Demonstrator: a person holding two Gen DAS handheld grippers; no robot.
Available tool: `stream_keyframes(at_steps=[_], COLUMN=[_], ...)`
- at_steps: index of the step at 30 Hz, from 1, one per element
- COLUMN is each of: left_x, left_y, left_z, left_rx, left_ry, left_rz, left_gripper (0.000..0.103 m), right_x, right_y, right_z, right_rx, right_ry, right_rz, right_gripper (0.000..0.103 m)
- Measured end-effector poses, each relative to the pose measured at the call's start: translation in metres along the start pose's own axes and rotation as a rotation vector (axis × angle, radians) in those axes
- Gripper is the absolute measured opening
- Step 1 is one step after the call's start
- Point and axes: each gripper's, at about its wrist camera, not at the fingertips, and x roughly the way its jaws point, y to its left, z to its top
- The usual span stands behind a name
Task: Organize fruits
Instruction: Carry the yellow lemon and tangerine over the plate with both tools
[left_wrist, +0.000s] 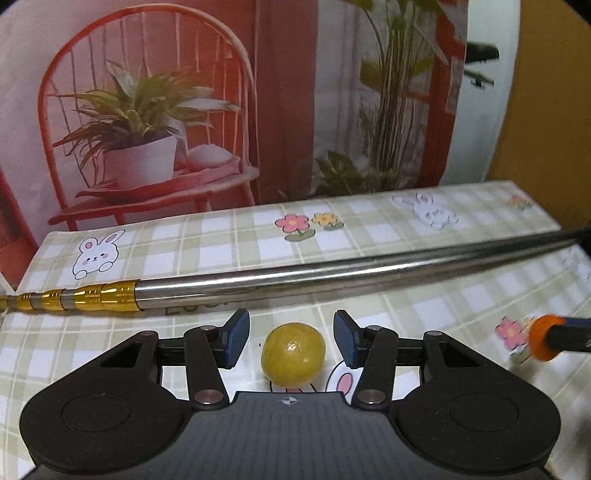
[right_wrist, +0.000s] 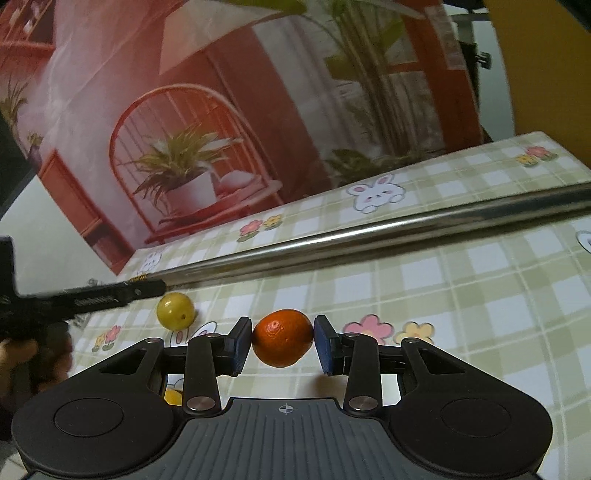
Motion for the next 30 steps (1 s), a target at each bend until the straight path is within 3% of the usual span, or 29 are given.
stream_keyframes(at_steps=[8, 15, 18, 22, 30], left_x=[0.013, 0.025, 0.026, 0.025, -0.003], left_y=[-0.013, -0.006, -0.006, -0.005, -0.005], left_z=[-0.008, -0.009, -0.01, -0.012, -0.019], left_rx=[0.144, 0.136, 0.141, 0.125, 0.096], left_ry=[0.04, 0.081, 0.088, 0.083, 0.05], left_rz=[0.07, 0.056, 0.042, 0.029, -0.02], left_gripper=[0.054, 0.054, 0.046, 0.045, 0.045], right_x=[-0.005, -0.004, -0.004, -0.003, -0.005], right_y=[-0.017, -0.02, -0.022, -0.025, -0.024], right_z=[-0.01, -0.013, -0.013, -0.016, -0.018], right_rx=[0.066, 0.08, 0.086, 0.1, 0.104], right_ry=[-0.001, 0.001, 0.001, 0.005, 0.006], right_rz=[0.008, 0.019, 0.013, 0.008, 0.013], right_gripper=[0.034, 0.034, 0.034, 0.034, 0.034])
